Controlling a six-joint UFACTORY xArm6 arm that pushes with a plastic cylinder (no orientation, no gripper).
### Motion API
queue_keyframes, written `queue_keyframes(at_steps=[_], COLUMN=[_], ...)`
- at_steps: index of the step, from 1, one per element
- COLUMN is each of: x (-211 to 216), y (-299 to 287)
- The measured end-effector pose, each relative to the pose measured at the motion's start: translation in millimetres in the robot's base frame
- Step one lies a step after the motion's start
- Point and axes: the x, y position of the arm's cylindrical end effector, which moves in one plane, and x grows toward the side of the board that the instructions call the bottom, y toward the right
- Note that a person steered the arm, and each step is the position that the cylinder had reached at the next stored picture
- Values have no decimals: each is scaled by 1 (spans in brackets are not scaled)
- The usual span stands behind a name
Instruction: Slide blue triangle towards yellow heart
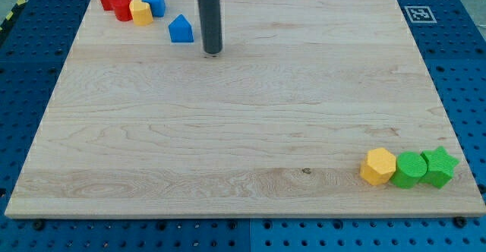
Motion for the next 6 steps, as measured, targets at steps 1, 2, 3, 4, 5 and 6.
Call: queue_keyframes(at_steps=[1, 2, 3, 4, 5, 6], x=[-18, -32, -32, -18, 4, 3], y=[-7, -18, -36, -28, -27, -37])
